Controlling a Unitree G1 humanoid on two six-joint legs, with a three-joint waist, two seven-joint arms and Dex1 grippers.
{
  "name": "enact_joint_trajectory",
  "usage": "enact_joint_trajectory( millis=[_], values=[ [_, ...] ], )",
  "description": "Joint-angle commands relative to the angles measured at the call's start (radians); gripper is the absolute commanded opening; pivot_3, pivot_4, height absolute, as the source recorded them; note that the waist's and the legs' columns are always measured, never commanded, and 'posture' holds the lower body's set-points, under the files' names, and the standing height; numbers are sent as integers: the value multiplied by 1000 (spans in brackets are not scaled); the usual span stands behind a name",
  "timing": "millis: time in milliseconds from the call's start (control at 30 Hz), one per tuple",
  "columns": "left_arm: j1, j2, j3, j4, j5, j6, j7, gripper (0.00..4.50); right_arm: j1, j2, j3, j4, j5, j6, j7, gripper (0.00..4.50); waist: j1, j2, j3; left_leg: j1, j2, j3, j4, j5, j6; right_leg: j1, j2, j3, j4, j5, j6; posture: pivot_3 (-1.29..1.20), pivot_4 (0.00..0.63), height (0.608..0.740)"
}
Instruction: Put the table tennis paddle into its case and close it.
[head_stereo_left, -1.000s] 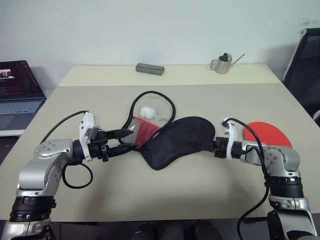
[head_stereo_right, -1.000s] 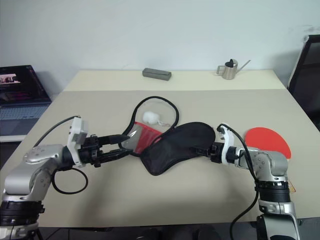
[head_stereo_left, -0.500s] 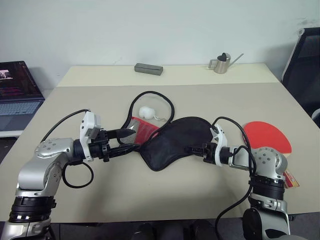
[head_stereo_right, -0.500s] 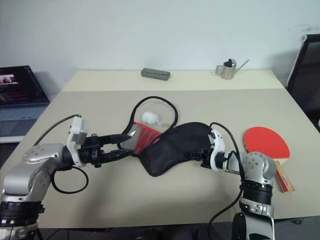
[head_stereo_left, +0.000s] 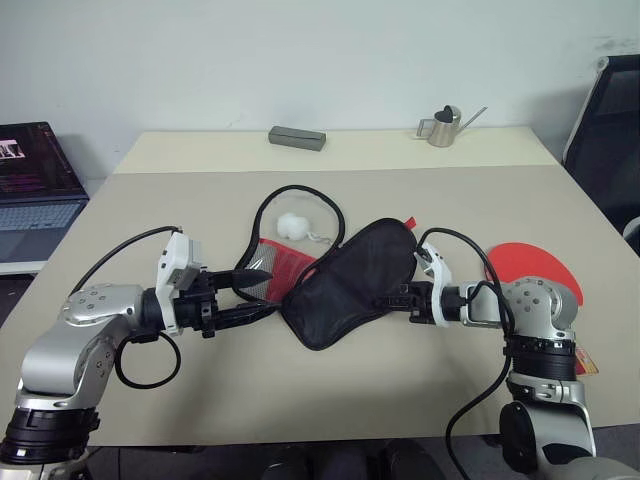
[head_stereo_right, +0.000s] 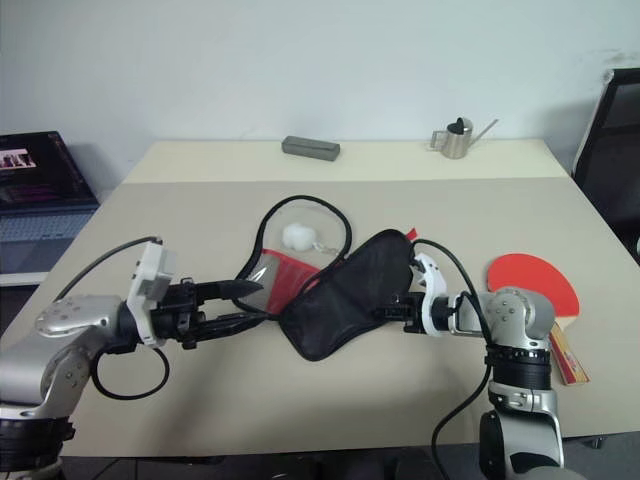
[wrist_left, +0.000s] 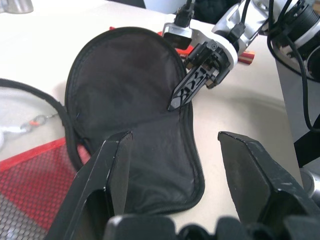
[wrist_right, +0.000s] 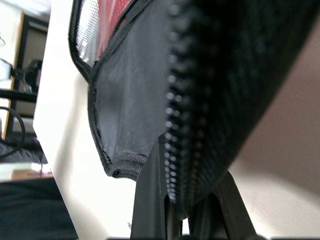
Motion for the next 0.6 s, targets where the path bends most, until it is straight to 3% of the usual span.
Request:
enact_joint_trajectory(
  millis=[33,300,600],
  values=[
    [10,30,46,-47,-36,10,-1,2991,-30,-48,48,2,13,-21,67,13,0,0,0,0,0,0,0,0,0,0,0,0,0,0,0,0,150,740],
    [73,65,81,-108,-73,32,0,2991,-43,-163,176,31,9,-79,205,13,0,0,0,0,0,0,0,0,0,0,0,0,-1,0,0,0,150,740],
    [172,102,89,-195,-115,72,-22,2991,-60,-355,416,10,-12,-201,472,13,1,0,0,-1,0,0,0,0,0,0,0,0,-1,0,0,0,150,740]
  ],
)
